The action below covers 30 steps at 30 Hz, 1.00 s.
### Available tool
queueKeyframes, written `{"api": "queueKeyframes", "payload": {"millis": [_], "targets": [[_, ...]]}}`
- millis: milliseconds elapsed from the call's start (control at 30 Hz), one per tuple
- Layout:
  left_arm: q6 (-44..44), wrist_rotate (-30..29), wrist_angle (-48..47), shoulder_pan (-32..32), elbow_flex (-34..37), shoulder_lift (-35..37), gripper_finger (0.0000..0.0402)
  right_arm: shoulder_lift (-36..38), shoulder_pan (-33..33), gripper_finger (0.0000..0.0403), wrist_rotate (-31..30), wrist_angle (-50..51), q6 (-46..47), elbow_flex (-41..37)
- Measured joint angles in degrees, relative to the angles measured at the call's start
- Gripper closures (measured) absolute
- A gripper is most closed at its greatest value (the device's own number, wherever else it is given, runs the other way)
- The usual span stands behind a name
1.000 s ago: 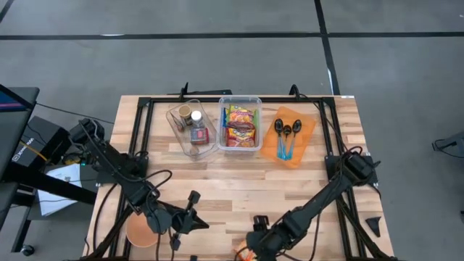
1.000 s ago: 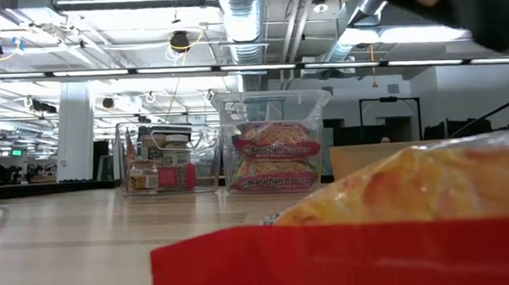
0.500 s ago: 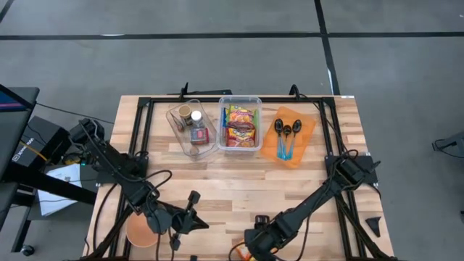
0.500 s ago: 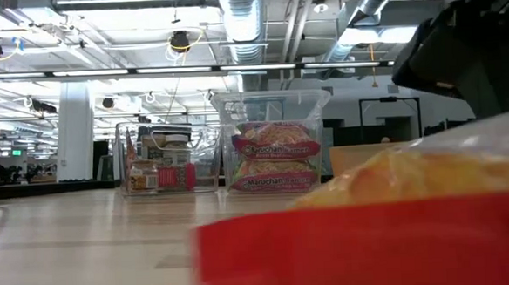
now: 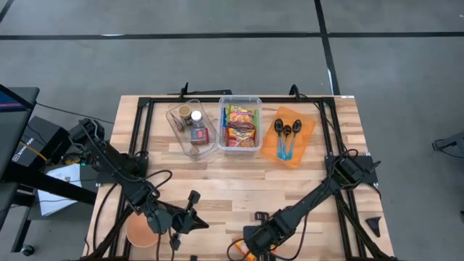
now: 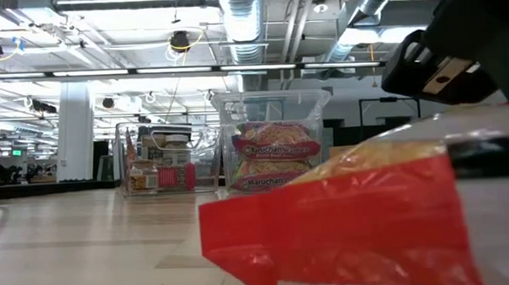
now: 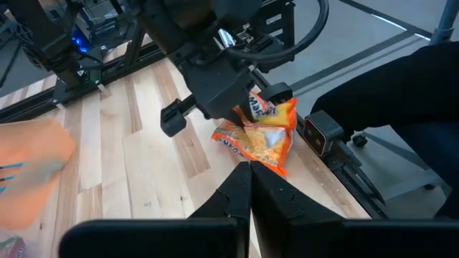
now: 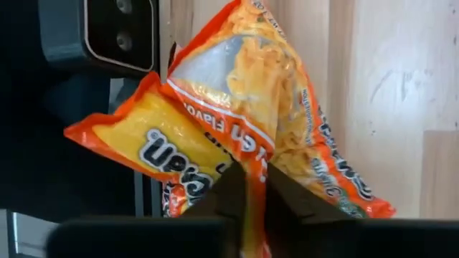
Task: Pick & Place Food Item
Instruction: Put the orange noodle pack into the white bin
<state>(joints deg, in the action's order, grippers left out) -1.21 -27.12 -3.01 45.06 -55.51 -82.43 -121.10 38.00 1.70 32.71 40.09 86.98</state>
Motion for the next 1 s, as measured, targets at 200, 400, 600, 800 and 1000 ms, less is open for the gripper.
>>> {"api": "queueKeyframes", "payload": {"millis": [200, 400, 600, 800, 1000], "targets": [[-0.02, -0.01, 0.00, 0.00, 0.00, 0.00, 0.0401, -0.04, -0.55, 0.0383, -1.13, 1.43, -3.14, 2.20], [-0.02, -0.02, -0.21, 0.00, 0.00, 0.00, 0.0401, -0.04, 0.25, 0.0398, -6.78, 5.81, -5.51, 6.14], [0.17, -1.92, -3.59, 0.00, -0.01, 0.00, 0.0401, -0.04, 2.11, 0.0400, -17.79, 13.89, -5.66, 10.79], [6.27, -16.15, -9.64, -0.05, -0.02, 0.00, 0.0401, 0.58, 3.42, 0.0400, -31.35, 19.14, -4.81, 14.33], [15.19, -27.50, -16.47, -0.75, -0.02, 1.16, 0.0401, 4.60, 3.26, 0.0401, -48.89, 24.18, 1.33, 14.25]]}}
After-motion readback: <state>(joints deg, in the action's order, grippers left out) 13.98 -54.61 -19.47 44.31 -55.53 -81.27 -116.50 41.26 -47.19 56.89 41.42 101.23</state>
